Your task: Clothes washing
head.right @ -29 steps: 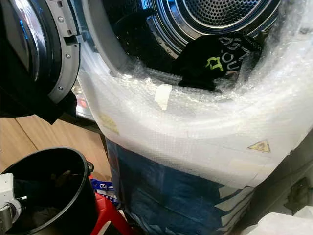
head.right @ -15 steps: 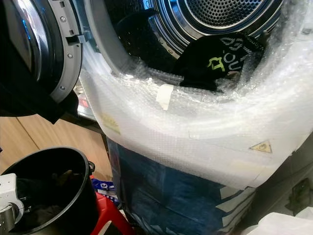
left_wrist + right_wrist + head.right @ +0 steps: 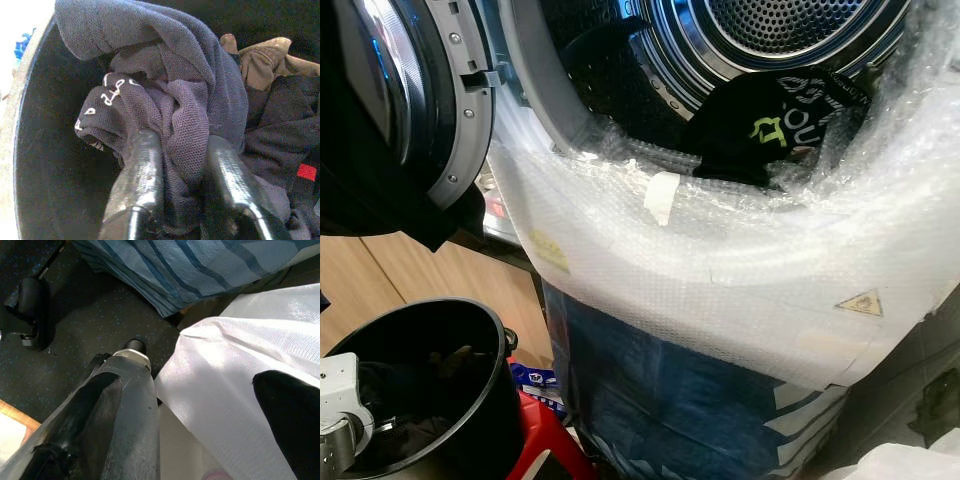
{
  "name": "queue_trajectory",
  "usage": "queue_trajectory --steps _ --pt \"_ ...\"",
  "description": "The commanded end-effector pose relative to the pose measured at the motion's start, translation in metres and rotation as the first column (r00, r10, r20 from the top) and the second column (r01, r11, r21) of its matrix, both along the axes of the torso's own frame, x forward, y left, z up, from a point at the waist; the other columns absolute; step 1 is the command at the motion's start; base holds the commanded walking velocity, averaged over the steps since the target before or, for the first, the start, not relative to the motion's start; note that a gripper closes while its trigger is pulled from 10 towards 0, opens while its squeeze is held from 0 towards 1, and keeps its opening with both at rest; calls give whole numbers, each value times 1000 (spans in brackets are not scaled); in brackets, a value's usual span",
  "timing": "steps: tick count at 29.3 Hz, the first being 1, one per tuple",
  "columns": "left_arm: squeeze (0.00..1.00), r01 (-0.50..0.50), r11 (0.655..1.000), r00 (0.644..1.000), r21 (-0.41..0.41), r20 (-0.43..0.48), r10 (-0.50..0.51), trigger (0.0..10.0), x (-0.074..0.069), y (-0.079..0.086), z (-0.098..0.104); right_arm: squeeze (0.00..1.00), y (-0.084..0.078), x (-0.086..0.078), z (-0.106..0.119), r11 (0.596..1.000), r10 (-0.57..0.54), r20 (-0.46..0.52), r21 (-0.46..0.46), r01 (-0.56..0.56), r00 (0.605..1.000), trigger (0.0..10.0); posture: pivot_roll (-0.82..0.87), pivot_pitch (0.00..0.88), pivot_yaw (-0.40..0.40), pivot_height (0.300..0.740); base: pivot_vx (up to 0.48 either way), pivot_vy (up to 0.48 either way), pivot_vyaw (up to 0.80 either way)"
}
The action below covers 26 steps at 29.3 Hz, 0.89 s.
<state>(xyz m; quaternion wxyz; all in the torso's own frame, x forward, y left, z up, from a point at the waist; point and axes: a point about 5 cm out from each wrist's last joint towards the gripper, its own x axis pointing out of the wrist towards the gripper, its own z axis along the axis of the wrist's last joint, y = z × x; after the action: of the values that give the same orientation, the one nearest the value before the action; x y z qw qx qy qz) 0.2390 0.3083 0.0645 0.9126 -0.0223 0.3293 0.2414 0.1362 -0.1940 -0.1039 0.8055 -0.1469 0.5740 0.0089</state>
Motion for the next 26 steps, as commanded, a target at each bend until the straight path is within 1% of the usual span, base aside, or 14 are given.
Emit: queue_trajectory --steps 1,9,12,14,15,17,18,20,21,22,23,24,25,26 --pt "0 9 1000 1000 -7 20 -9 0 3 -1 3 0 3 -3 -2 1000 3 -13 8 -3 1000 10000 50 0 68 740 0 0 0" --pt "0 -101 992 990 71 102 93 0 2 18 20 0 2 -5 -2 1000 8 -18 10 -8 1000 10000 57 0 63 740 0 0 0" --pt "0 -115 979 943 169 330 54 0 16 26 55 0 2 -5 -2 1000 9 -17 10 -8 1000 10000 60 0 59 740 0 0 0" --pt "0 -112 977 928 182 370 38 0 21 26 65 0 2 -4 -2 1000 8 -16 9 -8 1000 10000 60 0 58 740 0 0 0" --pt "0 -73 971 917 226 397 -23 0 26 23 73 0 2 -3 -1 1000 4 -13 9 -4 1000 10000 58 0 58 740 0 0 0" --pt "0 59 913 860 403 445 -251 0 38 5 98 0 1 -2 -1 1000 -5 -7 7 5 1000 10000 54 0 59 740 0 0 0" --pt "0 82 908 837 410 466 -286 0 42 -2 103 0 0 -1 -1 1000 -6 -6 6 6 1000 10000 52 0 57 740 0 0 0" --pt "0 153 916 762 370 546 -348 0 52 -23 118 0 0 -1 0 1000 -4 -5 4 4 1000 10000 53 0 56 740 0 0 0" --pt "0 153 916 762 370 546 -348 0 52 -23 118 0 0 -1 0 1000 -4 -5 4 4 1000 10000 53 0 56 740 0 0 0" --pt "0 276 890 701 363 557 -444 0 58 -42 122 0 -1 0 0 1000 -6 0 0 6 1000 10000 53 0 56 740 0 0 0" --pt "0 395 843 638 366 550 -538 0 60 -60 124 0 -2 0 0 1000 -7 2 0 7 1000 10000 51 0 53 740 0 0 0" --pt "0 395 843 638 366 550 -538 0 60 -60 124 0 -2 0 0 1000 -7 2 0 7 1000 10000 51 0 53 740 0 0 0" --pt "0 507 780 564 367 542 -622 0 61 -77 127 0 -2 1 0 1000 -7 3 -1 7 1000 10000 51 0 54 740 0 0 0" --pt "0 507 780 564 367 542 -622 0 61 -77 127 0 -2 1 0 1000 -7 3 -1 7 1000 10000 51 0 54 740 0 0 0"
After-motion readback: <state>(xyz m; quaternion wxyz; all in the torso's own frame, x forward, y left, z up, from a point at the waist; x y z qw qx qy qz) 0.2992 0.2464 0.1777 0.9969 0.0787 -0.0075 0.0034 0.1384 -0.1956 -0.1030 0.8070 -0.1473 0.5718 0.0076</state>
